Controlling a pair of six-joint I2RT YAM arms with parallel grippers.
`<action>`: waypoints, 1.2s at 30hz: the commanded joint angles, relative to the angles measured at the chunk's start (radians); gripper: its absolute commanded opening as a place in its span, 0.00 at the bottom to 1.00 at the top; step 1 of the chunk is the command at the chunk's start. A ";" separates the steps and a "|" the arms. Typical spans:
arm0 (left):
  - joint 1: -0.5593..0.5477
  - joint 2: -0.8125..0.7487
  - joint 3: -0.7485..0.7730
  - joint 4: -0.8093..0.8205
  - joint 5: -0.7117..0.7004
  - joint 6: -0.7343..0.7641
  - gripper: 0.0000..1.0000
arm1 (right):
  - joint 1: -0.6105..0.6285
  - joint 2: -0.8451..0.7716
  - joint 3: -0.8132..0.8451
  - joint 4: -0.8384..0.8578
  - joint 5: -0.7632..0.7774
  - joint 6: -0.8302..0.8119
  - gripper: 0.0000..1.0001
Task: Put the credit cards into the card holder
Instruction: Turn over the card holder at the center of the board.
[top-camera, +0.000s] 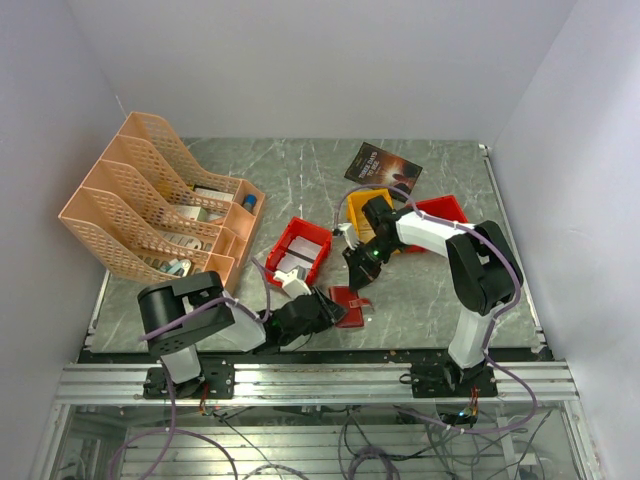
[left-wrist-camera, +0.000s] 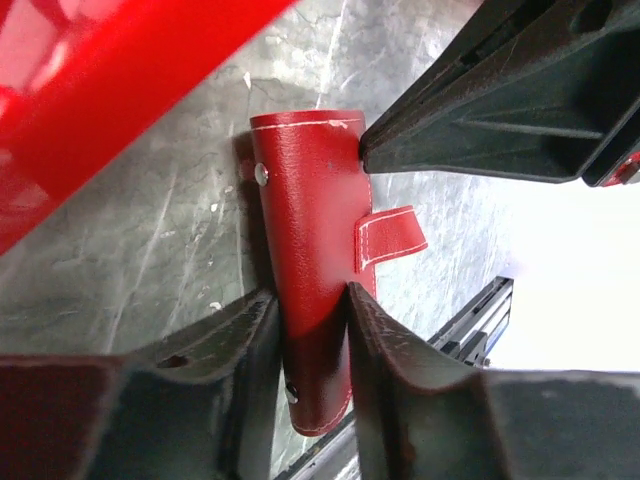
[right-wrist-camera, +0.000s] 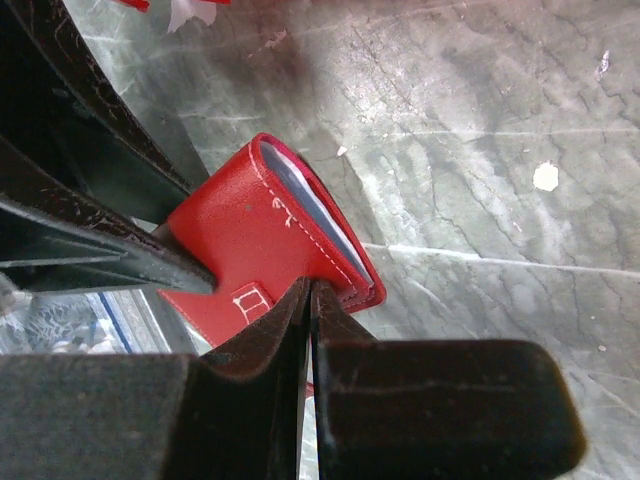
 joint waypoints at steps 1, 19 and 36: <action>0.005 0.064 0.019 0.024 -0.021 0.031 0.33 | -0.004 0.031 -0.010 -0.013 0.073 -0.022 0.04; -0.042 -0.250 0.221 -0.509 -0.067 0.953 0.07 | -0.338 -0.235 0.087 -0.214 -0.400 -0.238 0.18; -0.140 -0.119 0.421 -0.678 -0.062 2.126 0.07 | -0.541 -0.262 0.053 -0.149 -0.413 -0.144 0.19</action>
